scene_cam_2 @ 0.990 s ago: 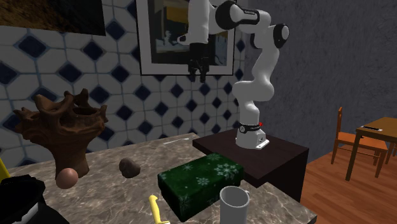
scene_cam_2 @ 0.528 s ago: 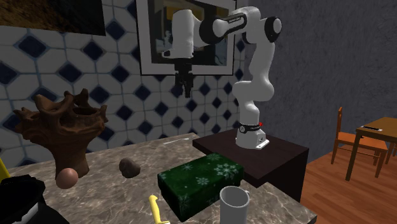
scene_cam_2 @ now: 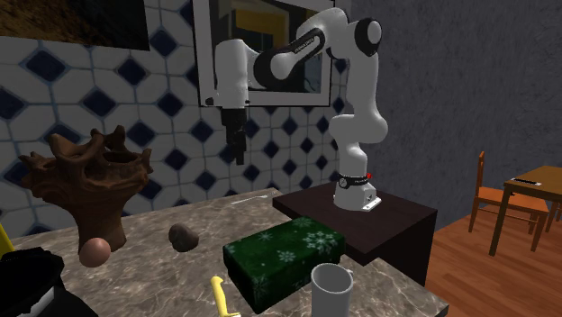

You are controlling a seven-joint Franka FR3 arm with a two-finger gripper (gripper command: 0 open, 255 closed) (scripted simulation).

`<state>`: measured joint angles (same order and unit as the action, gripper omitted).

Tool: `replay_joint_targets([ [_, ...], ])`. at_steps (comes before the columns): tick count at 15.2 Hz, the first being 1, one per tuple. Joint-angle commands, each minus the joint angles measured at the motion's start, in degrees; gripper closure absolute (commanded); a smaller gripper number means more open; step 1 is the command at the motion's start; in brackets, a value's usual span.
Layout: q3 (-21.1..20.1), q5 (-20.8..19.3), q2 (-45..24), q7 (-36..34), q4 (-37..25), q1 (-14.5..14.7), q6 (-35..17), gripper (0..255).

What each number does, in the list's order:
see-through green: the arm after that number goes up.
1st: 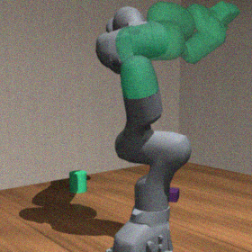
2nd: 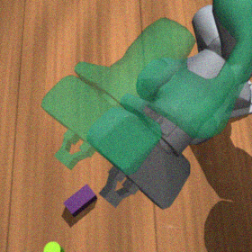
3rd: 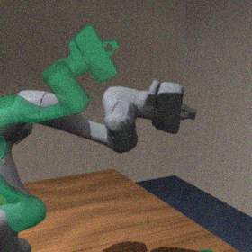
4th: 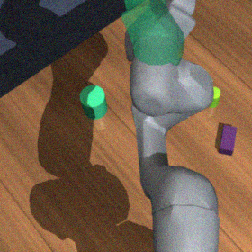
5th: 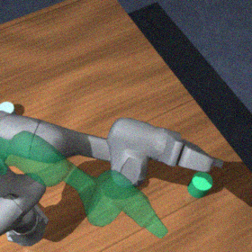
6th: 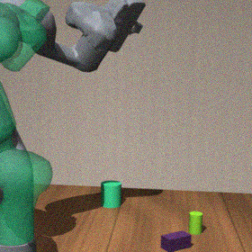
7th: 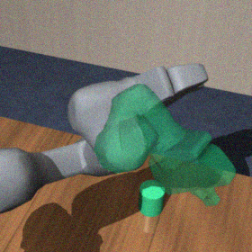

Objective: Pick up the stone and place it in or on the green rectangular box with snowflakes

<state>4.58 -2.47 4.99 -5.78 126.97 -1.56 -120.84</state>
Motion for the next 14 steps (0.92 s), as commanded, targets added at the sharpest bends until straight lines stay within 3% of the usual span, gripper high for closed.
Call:
replay_joint_targets([
  [1, 0.34, 0.06, -4.14, 0.02, -1.93, -0.30, -1.94, 0],
  [14, 1.29, 1.83, -33.59, -0.59, -24.48, -2.29, -6.89, 0],
])
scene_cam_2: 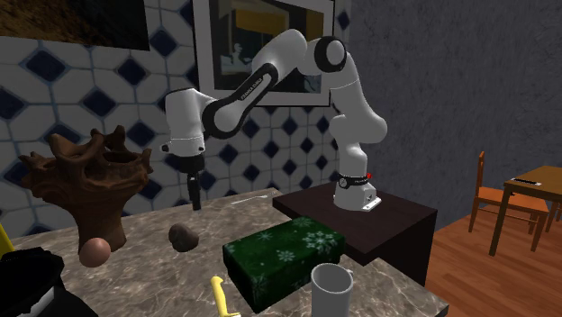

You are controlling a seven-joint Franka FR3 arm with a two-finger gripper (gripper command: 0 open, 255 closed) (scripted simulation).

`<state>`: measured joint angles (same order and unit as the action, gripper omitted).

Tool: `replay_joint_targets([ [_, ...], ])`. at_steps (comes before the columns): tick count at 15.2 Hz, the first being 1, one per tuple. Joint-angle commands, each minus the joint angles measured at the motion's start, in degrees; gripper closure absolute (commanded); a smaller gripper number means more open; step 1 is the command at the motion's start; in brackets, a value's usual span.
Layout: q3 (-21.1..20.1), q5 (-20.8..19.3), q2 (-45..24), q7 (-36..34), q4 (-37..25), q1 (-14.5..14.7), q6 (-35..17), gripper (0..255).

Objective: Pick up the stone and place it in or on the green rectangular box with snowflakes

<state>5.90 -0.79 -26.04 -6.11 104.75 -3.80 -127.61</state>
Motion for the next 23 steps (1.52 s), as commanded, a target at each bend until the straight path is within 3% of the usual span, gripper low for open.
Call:
replay_joint_targets([
  [1, 0.00, 0.31, -4.90, -0.32, -4.58, -0.28, 0.01, 0],
  [5, 0.10, 0.89, -14.57, -0.61, -14.97, -1.27, 1.31, 0],
  [13, -0.08, 1.09, -18.02, -0.49, -14.47, -1.61, -2.64, 0],
  [21, -0.08, 1.09, -18.02, -0.49, -14.49, -1.61, -2.62, 0],
  [22, -0.08, 1.09, -18.02, -0.49, -14.49, -1.61, -2.62, 255],
  [23, -0.08, 1.09, -18.02, -0.49, -14.49, -1.61, -2.62, 255],
])
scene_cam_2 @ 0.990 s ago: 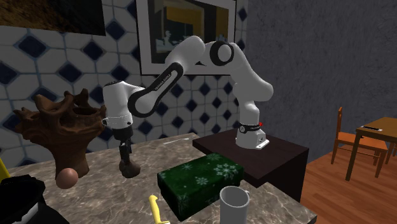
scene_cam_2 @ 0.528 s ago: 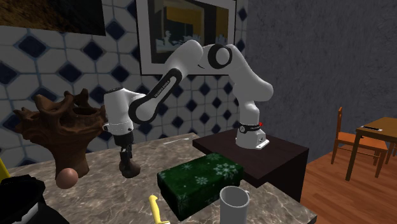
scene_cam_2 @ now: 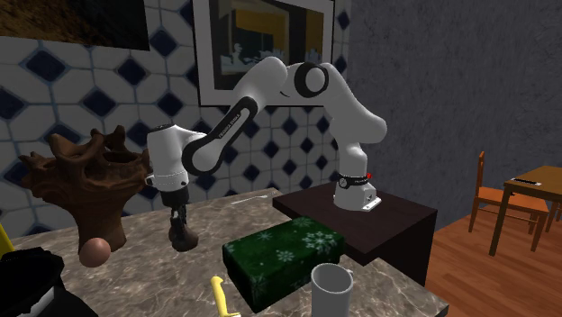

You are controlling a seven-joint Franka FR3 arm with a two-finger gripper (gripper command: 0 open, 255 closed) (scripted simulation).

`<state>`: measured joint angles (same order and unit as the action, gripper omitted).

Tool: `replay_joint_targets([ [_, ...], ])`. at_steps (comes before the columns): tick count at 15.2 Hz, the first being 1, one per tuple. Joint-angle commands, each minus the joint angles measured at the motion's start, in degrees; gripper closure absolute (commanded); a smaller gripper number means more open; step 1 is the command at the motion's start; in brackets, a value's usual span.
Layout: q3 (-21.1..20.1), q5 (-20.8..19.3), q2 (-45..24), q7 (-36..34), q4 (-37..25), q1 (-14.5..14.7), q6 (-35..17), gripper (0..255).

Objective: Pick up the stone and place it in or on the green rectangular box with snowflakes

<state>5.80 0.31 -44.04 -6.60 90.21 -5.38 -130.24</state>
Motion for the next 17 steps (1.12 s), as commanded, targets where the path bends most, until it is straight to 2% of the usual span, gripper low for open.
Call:
replay_joint_targets([
  [1, 0.03, -0.01, -0.06, 0.00, 0.02, -0.03, 0.02, 255],
  [8, 0.03, -0.01, -0.03, -0.01, 0.06, -0.02, 0.00, 255],
  [17, 0.29, -0.28, 4.62, 0.10, 0.42, 0.20, 4.28, 255],
])
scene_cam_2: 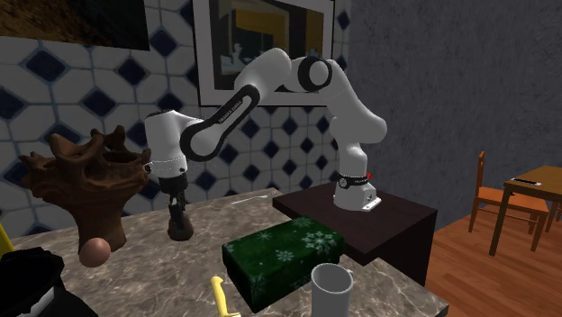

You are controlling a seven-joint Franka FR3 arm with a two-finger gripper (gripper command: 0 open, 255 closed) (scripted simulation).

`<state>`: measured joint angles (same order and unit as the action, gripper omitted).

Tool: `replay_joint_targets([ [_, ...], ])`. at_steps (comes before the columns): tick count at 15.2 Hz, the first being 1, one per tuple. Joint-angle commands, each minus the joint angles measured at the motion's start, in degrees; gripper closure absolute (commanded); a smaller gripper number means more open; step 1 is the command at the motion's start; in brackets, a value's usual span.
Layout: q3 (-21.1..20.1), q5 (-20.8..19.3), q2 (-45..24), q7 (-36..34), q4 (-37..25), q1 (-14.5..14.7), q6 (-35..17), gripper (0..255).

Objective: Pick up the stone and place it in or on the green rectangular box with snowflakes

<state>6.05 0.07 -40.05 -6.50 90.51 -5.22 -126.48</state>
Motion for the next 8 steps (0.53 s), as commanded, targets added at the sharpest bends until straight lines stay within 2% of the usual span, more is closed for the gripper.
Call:
replay_joint_targets([
  [1, 0.06, -0.07, 1.09, 0.02, 0.06, 0.06, 1.03, 255],
  [8, 0.24, -0.28, 4.22, 0.10, -0.53, 0.20, 4.74, 255],
])
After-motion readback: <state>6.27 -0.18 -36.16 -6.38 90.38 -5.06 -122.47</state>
